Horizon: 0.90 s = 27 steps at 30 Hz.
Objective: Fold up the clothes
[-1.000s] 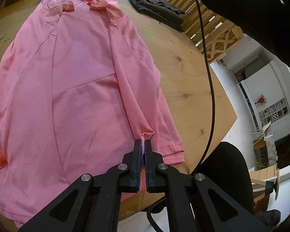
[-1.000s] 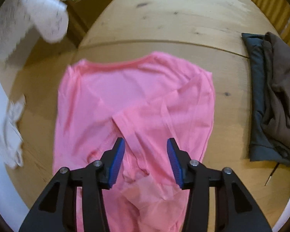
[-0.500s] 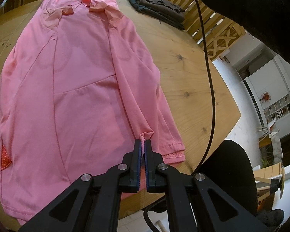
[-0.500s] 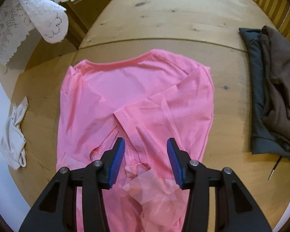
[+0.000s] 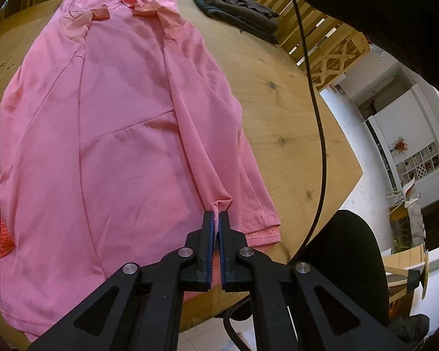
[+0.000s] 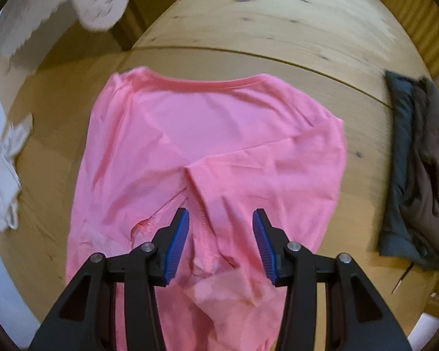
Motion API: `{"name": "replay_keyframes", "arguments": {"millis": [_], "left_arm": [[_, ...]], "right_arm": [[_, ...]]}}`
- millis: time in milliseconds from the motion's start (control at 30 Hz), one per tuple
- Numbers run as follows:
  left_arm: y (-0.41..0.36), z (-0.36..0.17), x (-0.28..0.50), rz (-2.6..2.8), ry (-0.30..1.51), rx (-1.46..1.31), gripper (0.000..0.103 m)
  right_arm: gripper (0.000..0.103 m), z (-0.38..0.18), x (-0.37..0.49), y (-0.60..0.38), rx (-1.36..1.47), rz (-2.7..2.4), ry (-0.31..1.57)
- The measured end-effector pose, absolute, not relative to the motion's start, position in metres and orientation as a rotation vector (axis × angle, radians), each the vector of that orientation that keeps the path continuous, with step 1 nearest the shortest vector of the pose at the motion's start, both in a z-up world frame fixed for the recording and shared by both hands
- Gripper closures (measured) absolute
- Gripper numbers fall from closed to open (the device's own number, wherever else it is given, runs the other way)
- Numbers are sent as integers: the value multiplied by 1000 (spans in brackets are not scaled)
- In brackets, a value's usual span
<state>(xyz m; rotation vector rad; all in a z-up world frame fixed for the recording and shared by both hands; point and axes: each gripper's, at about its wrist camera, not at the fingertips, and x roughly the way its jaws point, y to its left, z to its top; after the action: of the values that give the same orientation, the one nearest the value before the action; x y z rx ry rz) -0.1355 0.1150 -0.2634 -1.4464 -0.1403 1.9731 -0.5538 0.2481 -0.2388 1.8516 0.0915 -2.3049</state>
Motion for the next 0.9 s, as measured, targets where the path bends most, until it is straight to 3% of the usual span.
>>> {"name": "replay_keyframes", "arguments": {"millis": [133, 167, 200, 233, 500, 867, 900], "left_arm": [[114, -265, -137, 1968, -147, -1448, 101], [114, -265, -137, 1966, -149, -1446, 101], [114, -265, -138, 1965, -150, -1444, 101], [114, -264, -138, 1965, -155, -1440, 101], [102, -244, -134, 1981, -215, -1379, 101], [98, -227, -123, 2017, -198, -1313, 101], [99, -224, -122, 2022, -190, -1303, 101]], "right_arm": [[59, -254, -560, 230, 1849, -2323, 199], [68, -257, -562, 230, 1850, -2335, 199], [91, -260, -564, 233, 1864, -2339, 147], [100, -257, -566, 238, 1855, -2356, 96], [101, -220, -575, 264, 1727, -2450, -221], [101, -219, -586, 286, 1682, -2578, -434], [101, -216, -584, 293, 1636, -2556, -521]]}}
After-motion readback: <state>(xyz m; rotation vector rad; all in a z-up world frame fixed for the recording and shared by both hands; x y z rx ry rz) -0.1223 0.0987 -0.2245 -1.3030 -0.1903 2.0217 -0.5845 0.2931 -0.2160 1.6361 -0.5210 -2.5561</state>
